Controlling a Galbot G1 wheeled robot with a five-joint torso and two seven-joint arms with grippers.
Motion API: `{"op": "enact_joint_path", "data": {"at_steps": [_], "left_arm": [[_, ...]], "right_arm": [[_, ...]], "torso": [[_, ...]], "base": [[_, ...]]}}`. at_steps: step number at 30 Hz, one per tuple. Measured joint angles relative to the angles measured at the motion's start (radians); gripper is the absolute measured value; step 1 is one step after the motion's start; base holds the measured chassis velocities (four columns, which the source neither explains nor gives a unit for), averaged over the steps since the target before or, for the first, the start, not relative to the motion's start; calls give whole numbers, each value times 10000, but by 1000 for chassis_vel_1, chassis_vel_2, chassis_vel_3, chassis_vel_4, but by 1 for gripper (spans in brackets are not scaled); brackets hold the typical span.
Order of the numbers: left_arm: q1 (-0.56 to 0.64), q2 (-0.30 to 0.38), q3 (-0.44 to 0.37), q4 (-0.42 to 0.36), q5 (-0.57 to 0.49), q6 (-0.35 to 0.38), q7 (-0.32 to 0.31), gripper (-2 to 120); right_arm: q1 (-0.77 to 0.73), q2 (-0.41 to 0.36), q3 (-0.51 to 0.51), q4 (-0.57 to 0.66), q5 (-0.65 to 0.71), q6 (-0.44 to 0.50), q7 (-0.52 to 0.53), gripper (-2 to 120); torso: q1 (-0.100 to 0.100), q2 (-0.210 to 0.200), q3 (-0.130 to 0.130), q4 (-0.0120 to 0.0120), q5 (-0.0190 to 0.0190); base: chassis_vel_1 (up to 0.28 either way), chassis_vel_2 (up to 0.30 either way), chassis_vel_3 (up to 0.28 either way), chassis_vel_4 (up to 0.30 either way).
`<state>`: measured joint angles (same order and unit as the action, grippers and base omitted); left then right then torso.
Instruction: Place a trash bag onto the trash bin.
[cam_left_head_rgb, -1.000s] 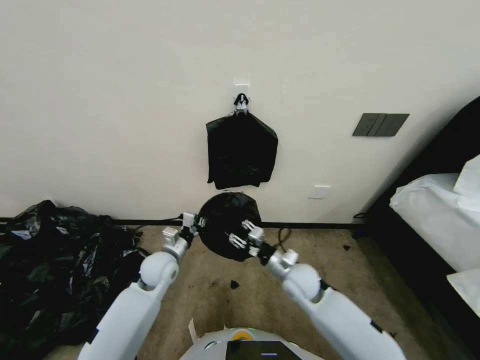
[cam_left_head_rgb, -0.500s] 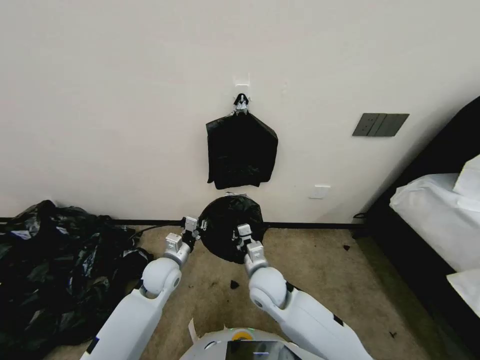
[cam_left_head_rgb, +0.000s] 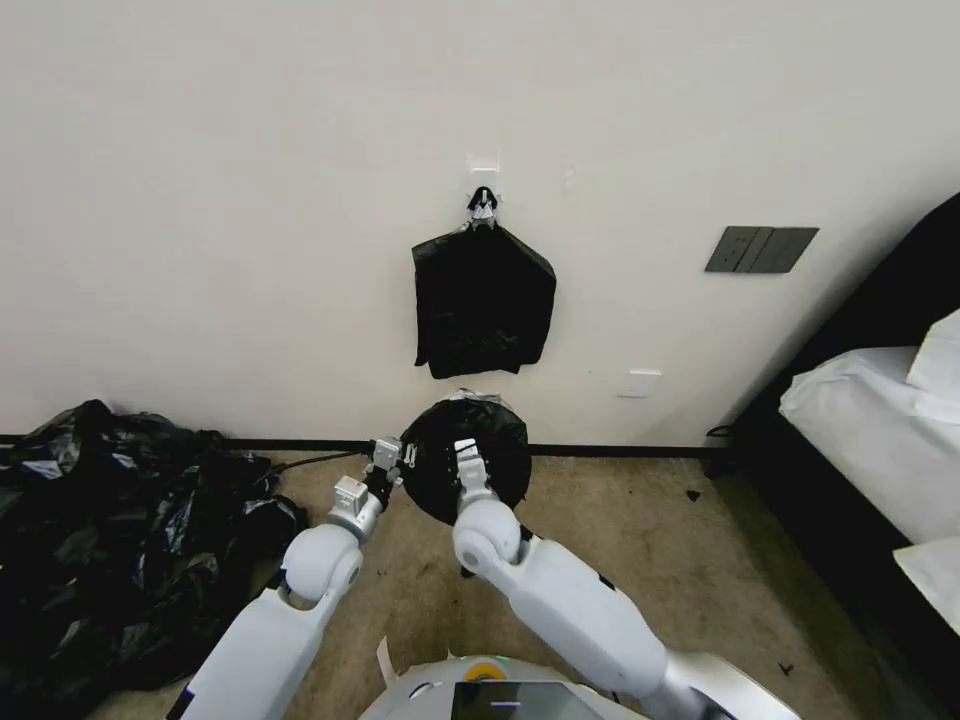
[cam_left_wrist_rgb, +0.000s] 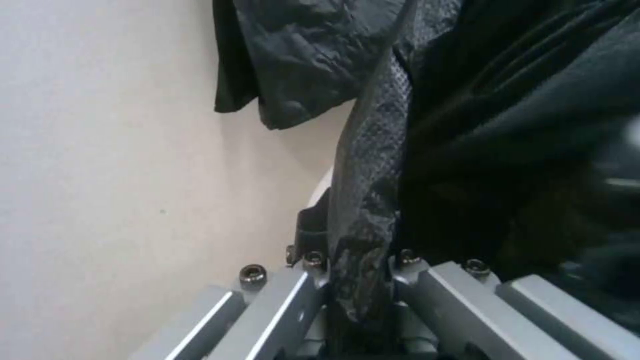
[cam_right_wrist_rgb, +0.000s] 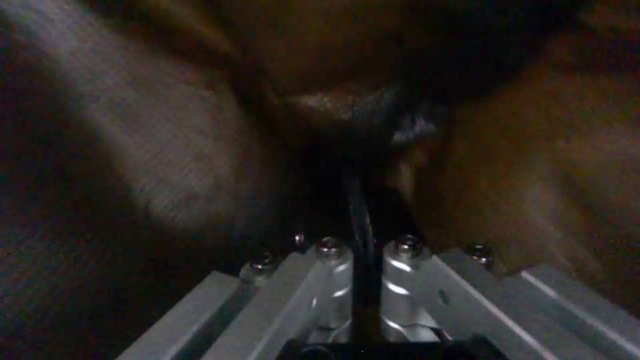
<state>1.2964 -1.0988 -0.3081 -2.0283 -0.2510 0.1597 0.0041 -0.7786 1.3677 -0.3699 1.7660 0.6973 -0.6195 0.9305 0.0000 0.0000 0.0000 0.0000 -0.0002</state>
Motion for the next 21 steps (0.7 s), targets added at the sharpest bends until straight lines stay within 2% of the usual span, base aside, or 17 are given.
{"op": "enact_joint_path", "data": {"at_steps": [1,5,11,21], "left_arm": [[0,0,0,0,0,0,0,1],[66,-42,63,0,67,-39,56,1],[102,-27,72,-4,84,-49,66,1],[46,20,87,-12,84,-55,108,1]], "right_arm": [[0,0,0,0,0,0,0,0],[466,499,184,-1262,12,25,70,0],[809,703,513,-2534,-137,94,36,0],[878,555,789,-3002,-455,83,-58,0]], "torso": [[0,0,0,0,0],[0,0,0,1,1],[1,0,1,-1,1],[0,0,0,-1,2]], "base": [[0,0,0,0],[0,0,0,0],[0,0,0,0],[0,0,0,0]]}}
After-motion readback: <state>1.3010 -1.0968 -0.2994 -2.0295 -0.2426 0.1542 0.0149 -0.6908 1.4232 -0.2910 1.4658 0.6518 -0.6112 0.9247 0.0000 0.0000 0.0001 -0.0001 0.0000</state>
